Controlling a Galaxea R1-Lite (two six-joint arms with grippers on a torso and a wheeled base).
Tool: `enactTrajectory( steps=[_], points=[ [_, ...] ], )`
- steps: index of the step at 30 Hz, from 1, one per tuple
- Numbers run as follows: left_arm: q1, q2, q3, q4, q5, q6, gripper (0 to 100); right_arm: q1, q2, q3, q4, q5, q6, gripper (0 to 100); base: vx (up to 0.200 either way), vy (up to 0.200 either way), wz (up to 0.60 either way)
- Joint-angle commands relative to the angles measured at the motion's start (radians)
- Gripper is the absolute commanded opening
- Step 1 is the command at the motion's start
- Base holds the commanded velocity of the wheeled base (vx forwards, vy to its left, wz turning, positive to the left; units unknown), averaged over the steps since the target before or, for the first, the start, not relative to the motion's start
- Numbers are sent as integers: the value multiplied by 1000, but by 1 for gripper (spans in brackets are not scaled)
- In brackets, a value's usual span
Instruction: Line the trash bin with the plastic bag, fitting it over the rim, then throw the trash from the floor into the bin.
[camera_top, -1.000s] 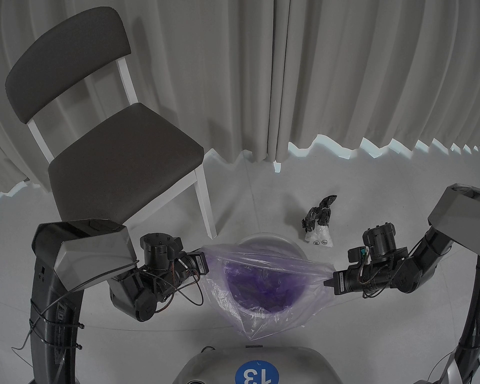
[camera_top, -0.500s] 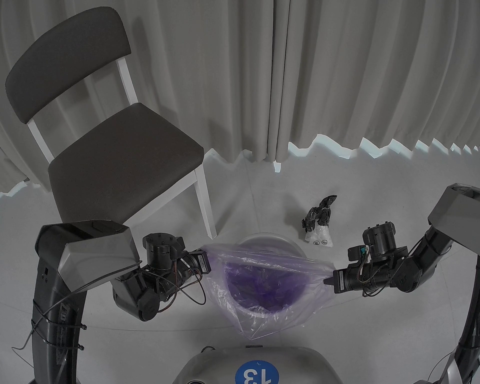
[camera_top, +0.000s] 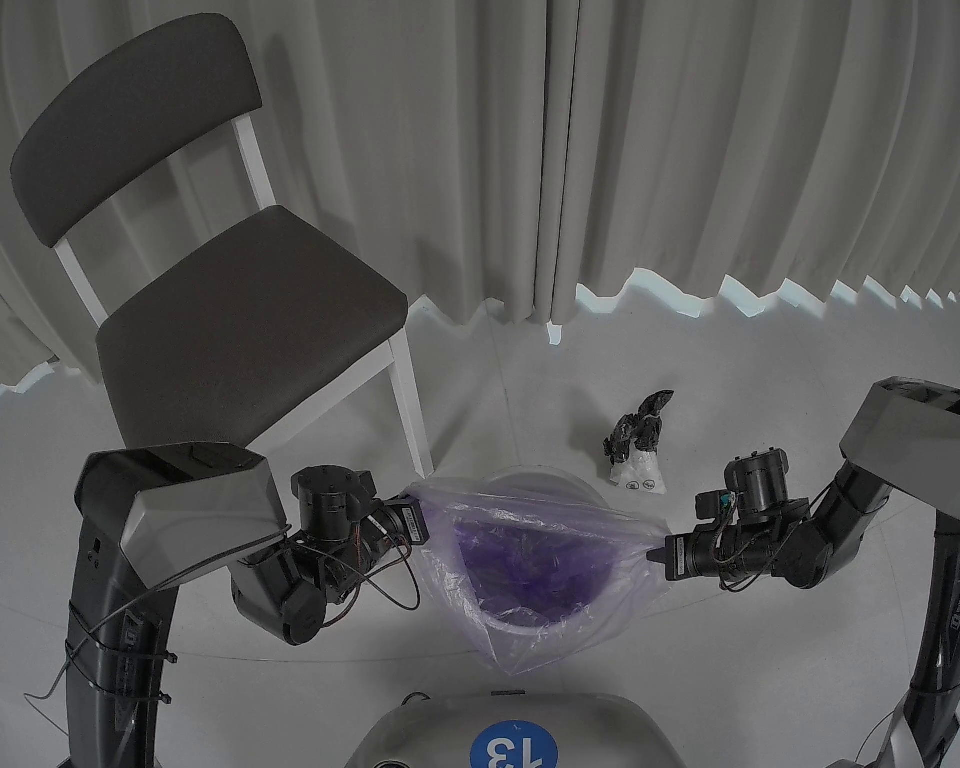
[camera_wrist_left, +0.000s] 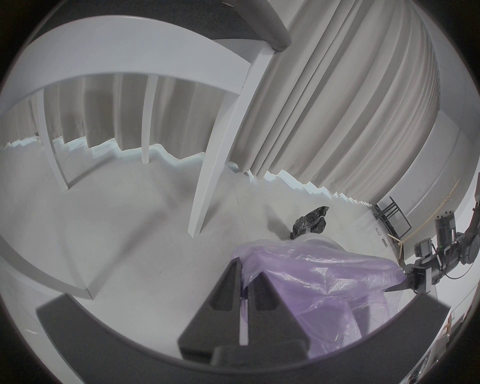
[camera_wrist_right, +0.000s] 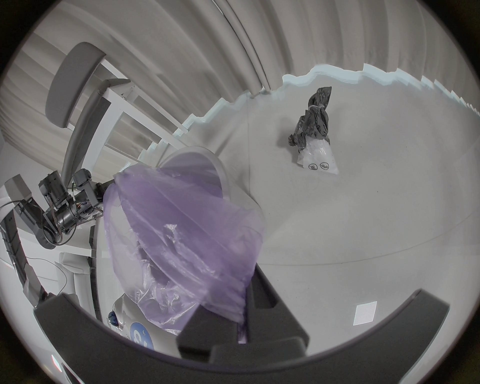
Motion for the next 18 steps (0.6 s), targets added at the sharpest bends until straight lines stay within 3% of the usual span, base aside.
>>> enactTrajectory(
  steps=[1, 3, 4, 18],
  points=[
    [-1, 4, 2, 1, 0, 0, 0, 4, 11, -1, 7, -1, 0, 0, 0, 0, 0],
    [4, 4, 2, 1, 0, 0, 0, 6, 9, -1, 7, -2, 0, 0, 0, 0, 0],
    [5, 4, 2, 1, 0, 0, 0, 6, 8, -1, 7, -1, 0, 100, 0, 0, 0],
    [13, -11, 8, 7, 1, 1, 0, 41, -176, 59, 63, -1, 0, 100, 0, 0, 0]
  ],
)
